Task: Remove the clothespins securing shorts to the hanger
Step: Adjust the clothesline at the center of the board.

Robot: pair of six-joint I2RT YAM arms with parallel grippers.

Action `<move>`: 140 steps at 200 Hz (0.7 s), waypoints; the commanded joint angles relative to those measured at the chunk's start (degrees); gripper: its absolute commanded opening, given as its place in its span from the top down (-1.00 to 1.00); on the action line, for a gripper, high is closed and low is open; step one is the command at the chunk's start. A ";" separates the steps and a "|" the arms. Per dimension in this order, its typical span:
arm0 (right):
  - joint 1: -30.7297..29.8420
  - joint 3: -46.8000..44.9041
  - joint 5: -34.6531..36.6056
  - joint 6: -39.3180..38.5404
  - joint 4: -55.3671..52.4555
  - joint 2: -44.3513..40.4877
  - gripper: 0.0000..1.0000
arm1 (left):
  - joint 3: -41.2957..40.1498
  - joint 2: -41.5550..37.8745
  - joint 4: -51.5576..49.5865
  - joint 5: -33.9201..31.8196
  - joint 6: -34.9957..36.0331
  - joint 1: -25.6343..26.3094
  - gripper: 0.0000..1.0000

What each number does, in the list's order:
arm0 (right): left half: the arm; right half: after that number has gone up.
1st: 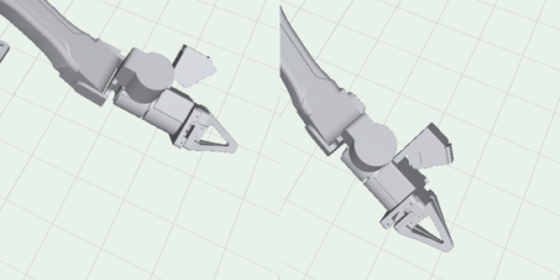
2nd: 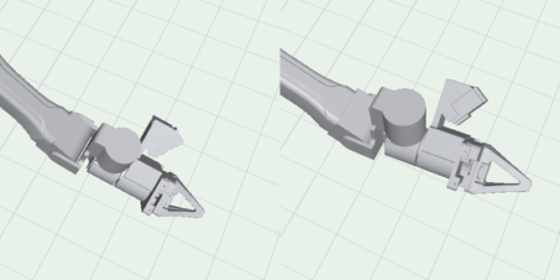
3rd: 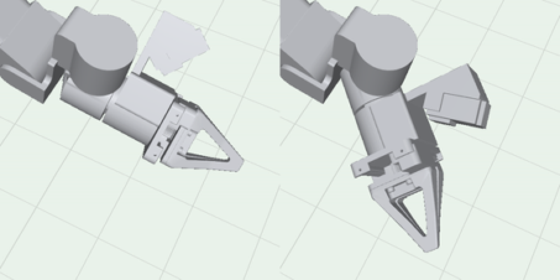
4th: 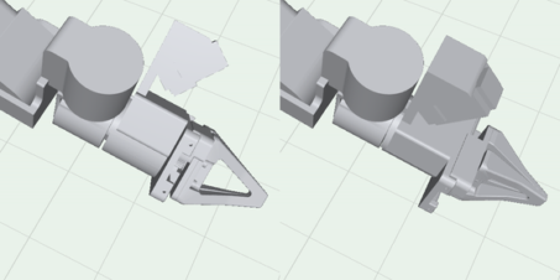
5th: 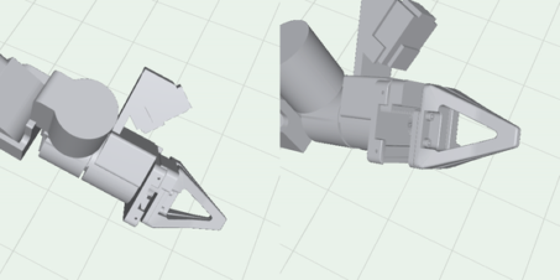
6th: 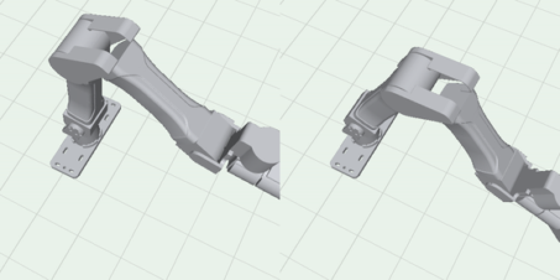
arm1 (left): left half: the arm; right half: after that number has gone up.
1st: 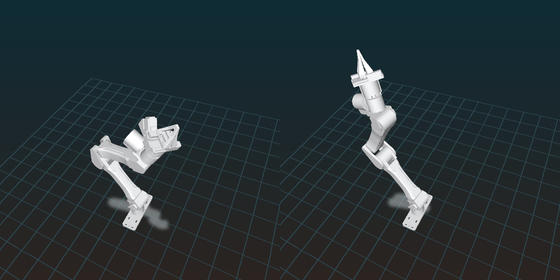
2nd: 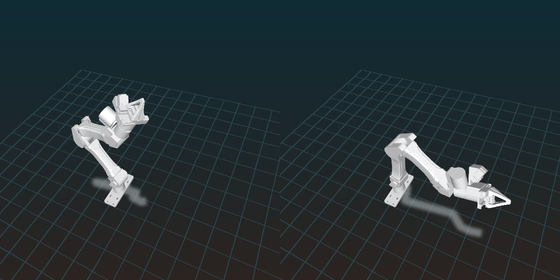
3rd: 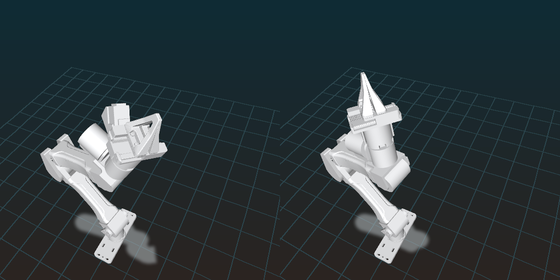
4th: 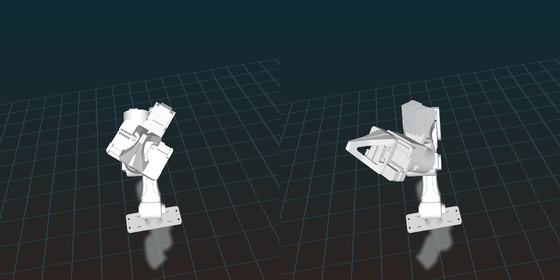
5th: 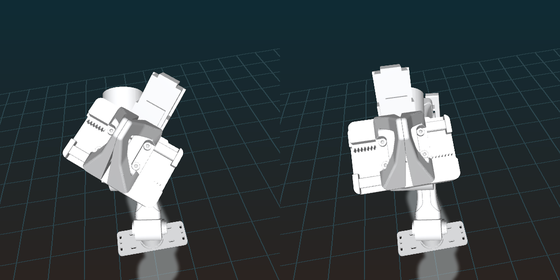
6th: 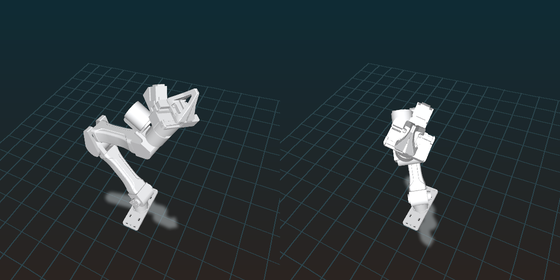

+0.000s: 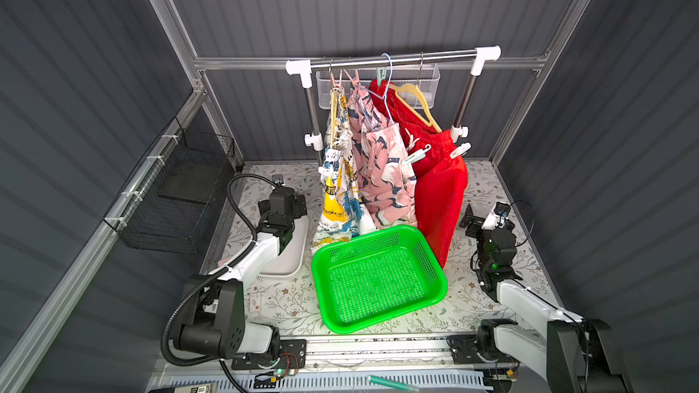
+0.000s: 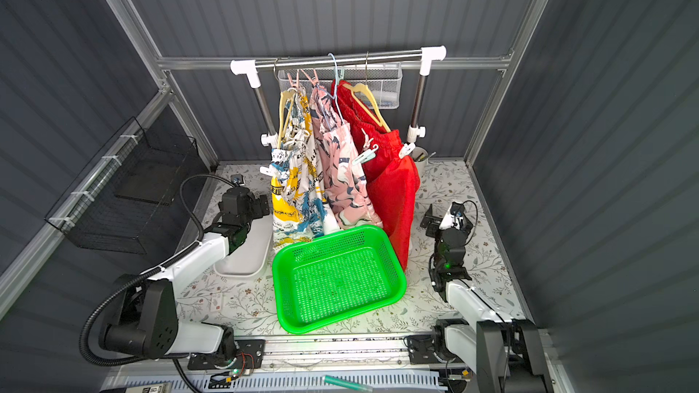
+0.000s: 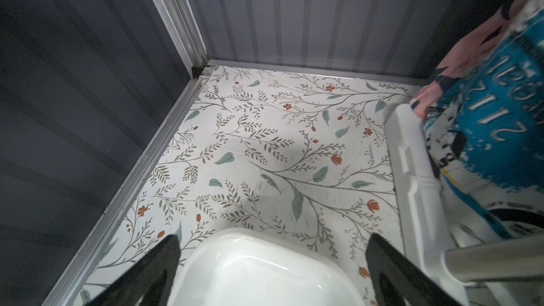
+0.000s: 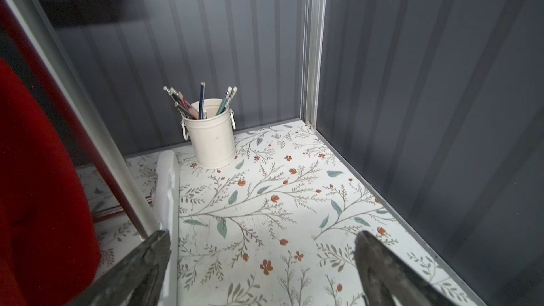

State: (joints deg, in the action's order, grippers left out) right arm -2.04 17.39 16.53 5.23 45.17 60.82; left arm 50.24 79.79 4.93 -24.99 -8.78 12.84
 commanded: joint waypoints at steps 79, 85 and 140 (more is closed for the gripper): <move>-0.33 11.05 -13.49 10.76 -34.66 -11.78 -0.98 | 10.11 -3.30 -25.41 16.23 -6.90 0.50 -1.00; -0.33 11.69 -15.01 11.49 -36.44 -12.54 -0.98 | 10.12 -3.57 -26.10 17.31 -6.95 0.52 -1.00; -1.29 17.88 -25.63 14.98 -50.13 -17.73 -0.98 | 8.41 -5.34 -27.44 26.13 -5.99 0.61 -0.99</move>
State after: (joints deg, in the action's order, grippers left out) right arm -2.35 32.16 -2.28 17.87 4.21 44.91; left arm 58.26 75.79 -19.94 -5.37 -14.87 13.10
